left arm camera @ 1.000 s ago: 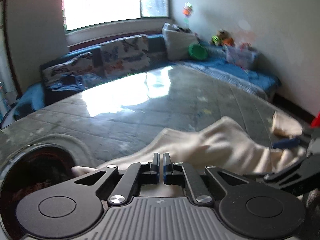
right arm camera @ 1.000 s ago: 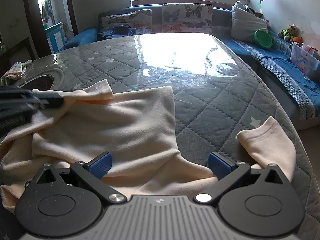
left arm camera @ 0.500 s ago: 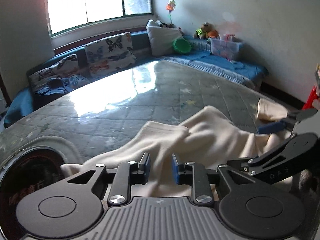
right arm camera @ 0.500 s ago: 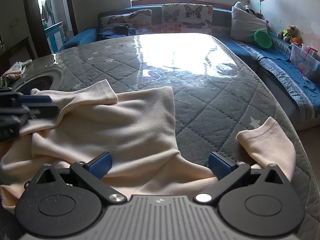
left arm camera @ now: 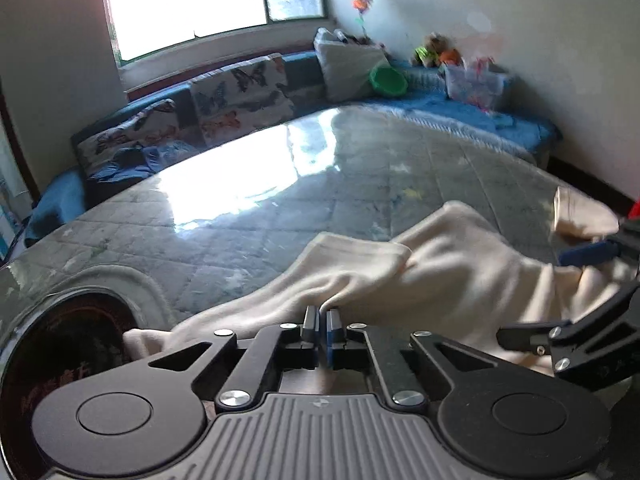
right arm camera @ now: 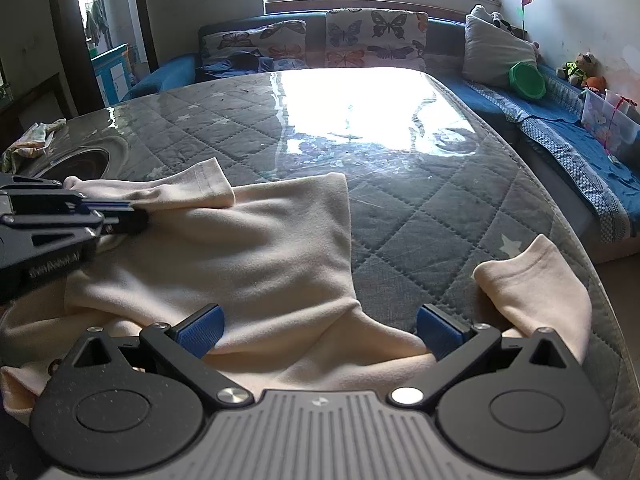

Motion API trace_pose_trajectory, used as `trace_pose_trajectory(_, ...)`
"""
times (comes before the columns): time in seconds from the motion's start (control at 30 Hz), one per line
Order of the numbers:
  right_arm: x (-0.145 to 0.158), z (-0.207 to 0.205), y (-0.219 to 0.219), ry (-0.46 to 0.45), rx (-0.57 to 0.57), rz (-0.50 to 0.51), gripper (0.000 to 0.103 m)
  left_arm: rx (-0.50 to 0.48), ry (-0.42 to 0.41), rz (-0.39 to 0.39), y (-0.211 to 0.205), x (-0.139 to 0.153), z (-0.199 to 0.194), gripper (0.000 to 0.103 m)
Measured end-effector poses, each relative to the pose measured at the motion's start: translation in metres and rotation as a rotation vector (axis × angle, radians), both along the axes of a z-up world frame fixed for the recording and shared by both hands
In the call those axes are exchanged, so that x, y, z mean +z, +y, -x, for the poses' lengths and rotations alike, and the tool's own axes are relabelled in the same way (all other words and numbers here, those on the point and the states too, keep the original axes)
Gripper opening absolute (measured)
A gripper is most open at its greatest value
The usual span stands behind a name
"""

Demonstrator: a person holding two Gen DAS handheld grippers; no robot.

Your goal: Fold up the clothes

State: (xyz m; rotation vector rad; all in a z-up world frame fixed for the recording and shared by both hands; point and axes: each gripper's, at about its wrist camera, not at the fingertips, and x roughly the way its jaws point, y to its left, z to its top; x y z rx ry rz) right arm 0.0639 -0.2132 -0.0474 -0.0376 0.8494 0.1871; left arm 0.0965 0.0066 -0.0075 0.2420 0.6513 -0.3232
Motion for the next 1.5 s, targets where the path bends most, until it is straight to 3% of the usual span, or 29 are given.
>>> trace_pose_trajectory(0.47,0.000,0.000,-0.001,0.003,0.002,0.000,0.103,0.325,-0.137,0.218,0.129,0.066,0.054,0.002)
trace_pose_trajectory(0.7,0.008,0.008,-0.002,-0.001,0.056,-0.032,0.103,0.483,-0.154,0.215,0.191,0.074,0.099,0.002)
trace_pose_trajectory(1.0,0.042,0.048,0.019,-0.072,0.252,-0.044,0.103,0.619,-0.039,0.163,0.230,0.047,0.145,0.003)
trace_pose_trajectory(1.17,0.049,0.068,0.034,-0.071,0.356,-0.054,0.101,0.546,0.034,0.094,0.224,0.036,0.153,0.007)
trace_pose_trajectory(1.33,0.049,0.072,0.044,-0.055,0.385,-0.067,0.092,0.464,-0.007,0.076,0.207,0.048,0.160,0.013)
trace_pose_trajectory(1.5,0.046,0.071,0.045,-0.030,0.387,-0.106,0.070,0.333,-0.036,0.117,0.183,0.061,0.164,0.016)
